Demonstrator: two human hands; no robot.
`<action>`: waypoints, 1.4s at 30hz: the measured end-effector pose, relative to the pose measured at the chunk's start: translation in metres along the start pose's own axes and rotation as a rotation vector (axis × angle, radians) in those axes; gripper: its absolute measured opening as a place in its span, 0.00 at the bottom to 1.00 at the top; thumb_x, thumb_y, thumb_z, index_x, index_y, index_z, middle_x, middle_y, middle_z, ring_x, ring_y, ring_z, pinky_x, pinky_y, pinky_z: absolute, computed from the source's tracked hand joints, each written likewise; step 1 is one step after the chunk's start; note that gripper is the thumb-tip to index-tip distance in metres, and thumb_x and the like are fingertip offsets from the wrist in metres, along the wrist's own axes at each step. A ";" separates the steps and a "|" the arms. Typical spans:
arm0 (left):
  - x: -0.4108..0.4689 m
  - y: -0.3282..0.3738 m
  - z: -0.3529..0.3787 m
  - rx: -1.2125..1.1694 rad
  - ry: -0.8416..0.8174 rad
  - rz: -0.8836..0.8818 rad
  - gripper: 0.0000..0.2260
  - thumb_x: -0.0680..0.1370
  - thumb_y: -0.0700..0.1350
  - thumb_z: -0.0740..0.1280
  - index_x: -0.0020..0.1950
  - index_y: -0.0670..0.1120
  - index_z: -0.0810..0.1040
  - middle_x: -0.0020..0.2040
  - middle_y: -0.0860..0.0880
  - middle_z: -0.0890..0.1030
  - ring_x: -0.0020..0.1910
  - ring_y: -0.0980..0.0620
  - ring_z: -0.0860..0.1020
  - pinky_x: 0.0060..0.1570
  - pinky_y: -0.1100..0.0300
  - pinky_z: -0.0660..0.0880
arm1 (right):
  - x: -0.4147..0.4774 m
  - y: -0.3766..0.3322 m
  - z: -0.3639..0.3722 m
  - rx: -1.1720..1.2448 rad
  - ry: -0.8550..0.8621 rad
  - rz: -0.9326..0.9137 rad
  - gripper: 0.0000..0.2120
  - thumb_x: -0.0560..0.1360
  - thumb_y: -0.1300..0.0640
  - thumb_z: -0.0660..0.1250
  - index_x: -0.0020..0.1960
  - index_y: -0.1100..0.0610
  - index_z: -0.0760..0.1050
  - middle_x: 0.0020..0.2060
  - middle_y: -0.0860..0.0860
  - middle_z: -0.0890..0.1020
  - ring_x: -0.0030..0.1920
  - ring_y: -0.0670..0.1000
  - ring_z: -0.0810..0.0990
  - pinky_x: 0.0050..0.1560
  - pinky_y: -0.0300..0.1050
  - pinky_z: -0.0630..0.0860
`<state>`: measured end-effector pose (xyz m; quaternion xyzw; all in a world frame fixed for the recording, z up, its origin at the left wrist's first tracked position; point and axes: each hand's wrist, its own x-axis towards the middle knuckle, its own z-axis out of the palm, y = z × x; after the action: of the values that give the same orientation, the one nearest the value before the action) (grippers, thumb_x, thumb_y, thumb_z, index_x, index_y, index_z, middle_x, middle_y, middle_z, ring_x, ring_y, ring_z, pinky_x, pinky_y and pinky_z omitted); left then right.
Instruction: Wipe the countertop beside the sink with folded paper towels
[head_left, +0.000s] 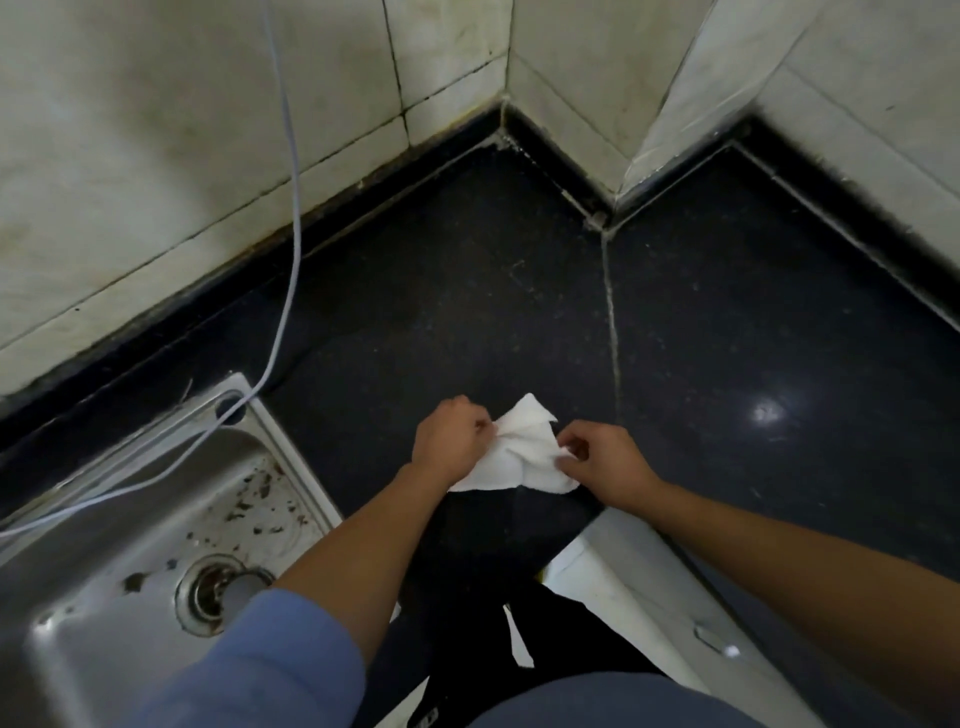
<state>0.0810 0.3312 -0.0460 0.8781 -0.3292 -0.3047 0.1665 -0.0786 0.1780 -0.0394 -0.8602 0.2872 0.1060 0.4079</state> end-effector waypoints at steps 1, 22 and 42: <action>0.000 0.001 0.001 -0.032 0.038 -0.033 0.09 0.78 0.48 0.63 0.47 0.46 0.81 0.46 0.47 0.77 0.46 0.48 0.76 0.41 0.56 0.72 | 0.000 0.003 -0.006 0.043 0.035 0.031 0.07 0.69 0.60 0.74 0.44 0.53 0.79 0.36 0.45 0.78 0.35 0.42 0.75 0.38 0.34 0.70; 0.012 0.033 0.021 -0.060 0.112 -0.038 0.09 0.79 0.47 0.62 0.43 0.46 0.78 0.42 0.48 0.77 0.40 0.49 0.76 0.36 0.56 0.73 | -0.010 0.041 -0.054 0.063 0.074 0.004 0.15 0.70 0.59 0.75 0.37 0.49 0.69 0.34 0.43 0.75 0.34 0.41 0.72 0.35 0.33 0.67; -0.044 -0.020 0.013 -0.200 0.337 -0.475 0.13 0.76 0.52 0.67 0.57 0.48 0.72 0.52 0.47 0.76 0.49 0.47 0.77 0.45 0.53 0.75 | 0.042 0.000 -0.023 0.318 -0.105 0.300 0.37 0.67 0.57 0.78 0.71 0.54 0.64 0.44 0.55 0.83 0.45 0.52 0.82 0.49 0.47 0.78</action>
<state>0.0562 0.3743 -0.0468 0.9479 -0.0507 -0.2161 0.2284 -0.0458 0.1441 -0.0418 -0.7260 0.4034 0.1635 0.5324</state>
